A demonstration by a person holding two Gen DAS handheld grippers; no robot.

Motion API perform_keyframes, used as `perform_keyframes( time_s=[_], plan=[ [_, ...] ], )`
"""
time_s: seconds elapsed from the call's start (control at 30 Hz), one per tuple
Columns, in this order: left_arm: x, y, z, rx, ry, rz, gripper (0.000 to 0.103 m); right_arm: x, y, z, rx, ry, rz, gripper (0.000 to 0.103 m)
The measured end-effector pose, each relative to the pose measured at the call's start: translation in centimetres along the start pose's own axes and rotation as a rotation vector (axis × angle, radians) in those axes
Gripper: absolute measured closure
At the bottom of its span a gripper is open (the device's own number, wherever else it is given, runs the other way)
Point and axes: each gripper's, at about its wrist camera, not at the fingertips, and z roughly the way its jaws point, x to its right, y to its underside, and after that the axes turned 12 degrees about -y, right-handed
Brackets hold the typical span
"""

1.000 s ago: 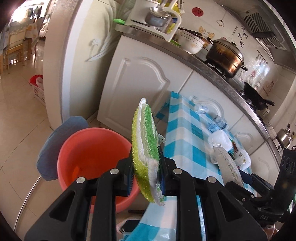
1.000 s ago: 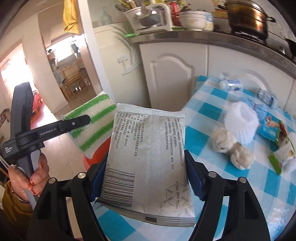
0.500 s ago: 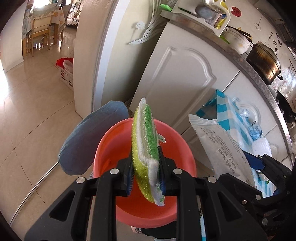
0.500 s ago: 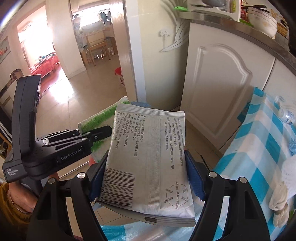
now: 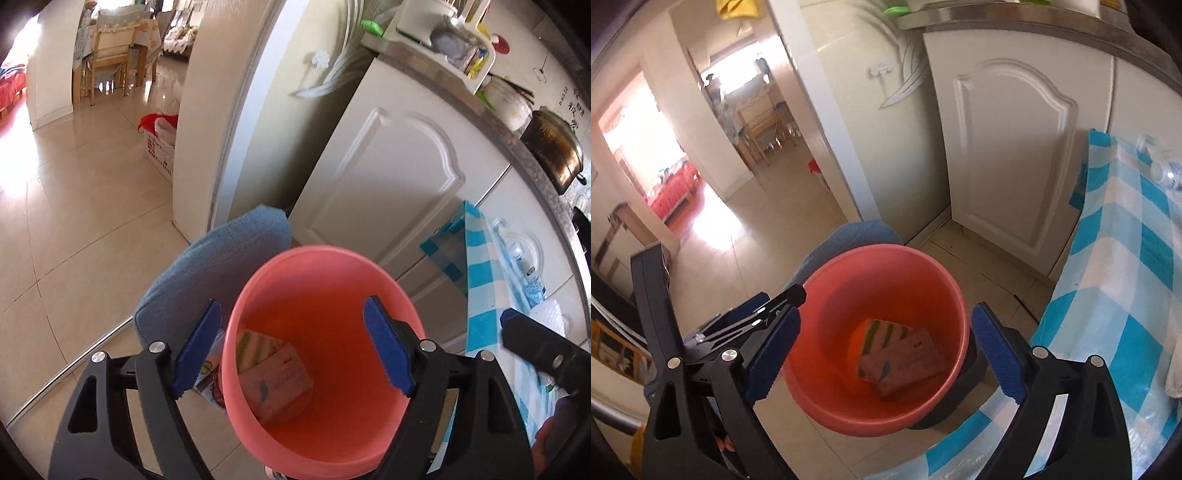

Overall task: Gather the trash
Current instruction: 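Move both open tools back over the table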

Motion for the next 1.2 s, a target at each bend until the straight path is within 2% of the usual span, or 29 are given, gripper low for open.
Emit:
perform_keyframes(
  time_s=[0.17,0.3,0.43,0.63,0.87,1.13,1.2],
  plan=[
    [0.0,0.2,-3.4,0.120,0.061,-0.032,0.017,1.7,0.8,-5.4,0.182,-0.073,0.081,0.010],
    [1.3,0.5,-6.2,0.193,0.099,0.009,0.014,3.2,2.9,-10.3,0.358,-0.112,0.093,0.008],
    [4.1,1.1,-8.4,0.191,0.133,0.091,0.014,4.4,5.1,-14.5,0.500,-0.112,0.078,0.005],
    [9.2,2.8,-10.5,0.136,0.119,0.286,0.013,6.4,7.2,-19.3,0.600,-0.127,0.045,0.005],
    [13.9,4.5,-12.0,0.103,0.148,0.363,0.013,9.8,10.1,-24.7,0.708,-0.178,0.078,0.005],
    [19.4,6.9,-14.1,0.084,0.222,0.456,0.013,15.7,12.7,-29.1,0.780,-0.147,0.214,0.005],
    [20.7,7.3,-14.5,0.073,0.242,0.474,0.013,17.0,13.4,-30.5,0.809,-0.118,0.235,0.005]
  ],
)
